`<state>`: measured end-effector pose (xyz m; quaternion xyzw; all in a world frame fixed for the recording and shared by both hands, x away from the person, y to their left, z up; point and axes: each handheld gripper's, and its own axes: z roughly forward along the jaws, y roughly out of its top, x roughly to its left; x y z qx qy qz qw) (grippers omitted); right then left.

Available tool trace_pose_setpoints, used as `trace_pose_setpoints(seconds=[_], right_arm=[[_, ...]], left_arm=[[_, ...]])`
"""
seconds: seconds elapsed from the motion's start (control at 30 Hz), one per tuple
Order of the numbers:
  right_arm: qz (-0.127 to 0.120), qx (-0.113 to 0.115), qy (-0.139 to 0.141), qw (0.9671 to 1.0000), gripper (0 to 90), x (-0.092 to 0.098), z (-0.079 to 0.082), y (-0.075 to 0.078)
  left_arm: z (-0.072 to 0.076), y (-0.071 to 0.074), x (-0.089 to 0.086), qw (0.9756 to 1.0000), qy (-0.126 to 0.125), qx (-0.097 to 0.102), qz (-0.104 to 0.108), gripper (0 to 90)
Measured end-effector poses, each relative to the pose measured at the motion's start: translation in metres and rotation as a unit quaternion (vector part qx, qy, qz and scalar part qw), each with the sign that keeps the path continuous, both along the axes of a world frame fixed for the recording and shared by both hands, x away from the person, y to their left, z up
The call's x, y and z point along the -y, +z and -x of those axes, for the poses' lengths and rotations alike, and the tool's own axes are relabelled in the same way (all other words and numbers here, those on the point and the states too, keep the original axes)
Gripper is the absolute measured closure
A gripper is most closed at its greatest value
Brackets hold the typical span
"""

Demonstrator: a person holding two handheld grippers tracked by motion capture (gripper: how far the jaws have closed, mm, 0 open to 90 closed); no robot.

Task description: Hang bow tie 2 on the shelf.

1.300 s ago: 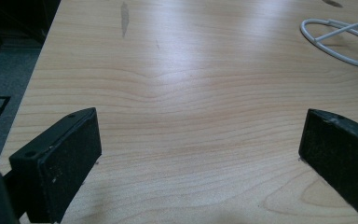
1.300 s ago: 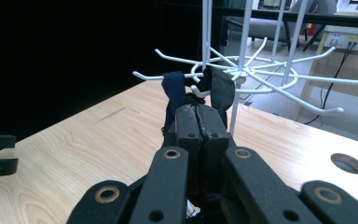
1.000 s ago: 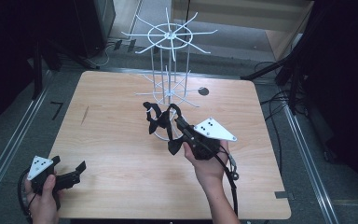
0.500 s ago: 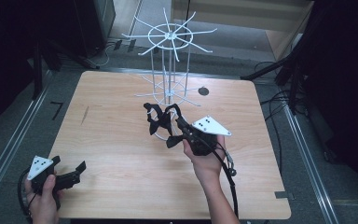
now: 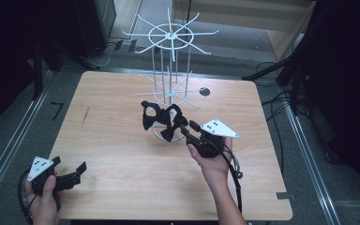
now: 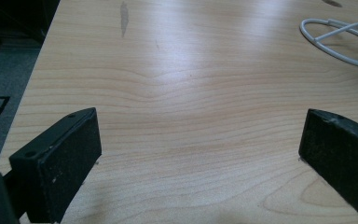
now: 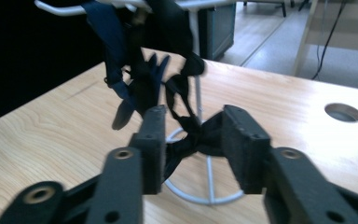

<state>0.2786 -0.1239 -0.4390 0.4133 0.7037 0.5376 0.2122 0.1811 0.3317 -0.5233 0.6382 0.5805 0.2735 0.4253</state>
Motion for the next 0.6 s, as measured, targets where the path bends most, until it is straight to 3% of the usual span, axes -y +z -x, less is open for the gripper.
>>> trace_pose_setpoints(seconds=[0.33,0.6], right_arm=[[0.004,-0.019,-0.024,0.9995,38.5,0.028,0.004,-0.018],[0.011,-0.036,-0.022,0.9991,27.6,0.052,0.012,-0.031]], left_arm=[[0.0,0.0,0.0,1.0,-0.001,-0.001,-0.001,0.0],[0.0,0.0,0.0,1.0,-0.001,-0.001,-0.004,0.0]])
